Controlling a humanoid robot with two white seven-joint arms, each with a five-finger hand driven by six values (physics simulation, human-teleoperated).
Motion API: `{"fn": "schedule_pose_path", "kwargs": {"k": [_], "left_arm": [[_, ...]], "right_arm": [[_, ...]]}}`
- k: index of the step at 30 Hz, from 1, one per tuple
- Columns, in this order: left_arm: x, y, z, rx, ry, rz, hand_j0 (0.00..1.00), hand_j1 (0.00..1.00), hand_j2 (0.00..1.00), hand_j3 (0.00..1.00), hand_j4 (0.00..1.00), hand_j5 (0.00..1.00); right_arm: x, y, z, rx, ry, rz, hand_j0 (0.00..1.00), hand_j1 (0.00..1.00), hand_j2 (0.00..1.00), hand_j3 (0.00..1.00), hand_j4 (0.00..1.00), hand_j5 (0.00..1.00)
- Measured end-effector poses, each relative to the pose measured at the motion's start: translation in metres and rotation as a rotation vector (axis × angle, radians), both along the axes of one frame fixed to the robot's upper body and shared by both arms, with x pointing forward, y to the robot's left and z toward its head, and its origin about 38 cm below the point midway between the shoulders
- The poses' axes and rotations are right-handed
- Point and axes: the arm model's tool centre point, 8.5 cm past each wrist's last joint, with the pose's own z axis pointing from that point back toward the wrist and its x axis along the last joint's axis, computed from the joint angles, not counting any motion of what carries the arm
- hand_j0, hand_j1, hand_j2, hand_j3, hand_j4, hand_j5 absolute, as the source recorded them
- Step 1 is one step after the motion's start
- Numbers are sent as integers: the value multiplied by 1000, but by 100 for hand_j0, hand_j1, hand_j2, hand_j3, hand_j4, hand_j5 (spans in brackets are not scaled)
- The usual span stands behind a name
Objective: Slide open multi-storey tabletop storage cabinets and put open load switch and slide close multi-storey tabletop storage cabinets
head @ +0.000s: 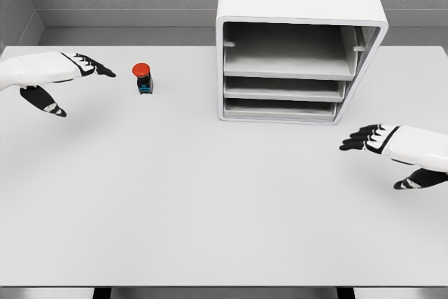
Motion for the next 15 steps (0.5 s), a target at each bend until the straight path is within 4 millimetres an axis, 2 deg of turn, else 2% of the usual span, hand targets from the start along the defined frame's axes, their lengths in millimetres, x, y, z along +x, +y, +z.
{"fn": "schedule_pose_path", "kwargs": {"k": [3, 7, 10, 11, 12, 14, 15], "left_arm": [[1, -2, -1, -2, 1, -3, 100, 100, 100, 100, 100, 100], [5, -5, -5, -14, 6, 0, 100, 100, 100, 100, 100, 100], [11, -6, -6, -29, 8, 14, 100, 100, 100, 100, 100, 100], [17, -8, -3, -37, 0, 18, 100, 100, 100, 100, 100, 100], [21, -11, -4, -44, 0, 21, 100, 100, 100, 100, 100, 100], [41, -22, 14, -50, -46, 27, 100, 100, 100, 100, 100, 100], [50, -28, 13, -41, -51, 33, 100, 100, 100, 100, 100, 100]], "right_arm": [[1, 1, 2, 0, -6, 2, 100, 100, 100, 100, 100, 100], [12, 3, 21, 1, -65, 7, 100, 100, 100, 100, 100, 100], [30, 17, 54, 7, -160, 47, 100, 100, 100, 100, 100, 100], [34, 24, 55, 10, -165, 65, 100, 100, 100, 100, 100, 100], [33, 28, 49, 12, -147, 78, 100, 100, 100, 100, 100, 100], [35, 36, 45, 16, -138, 98, 100, 100, 100, 100, 100, 100], [35, 38, 42, 17, -131, 105, 100, 100, 100, 100, 100, 100]]}}
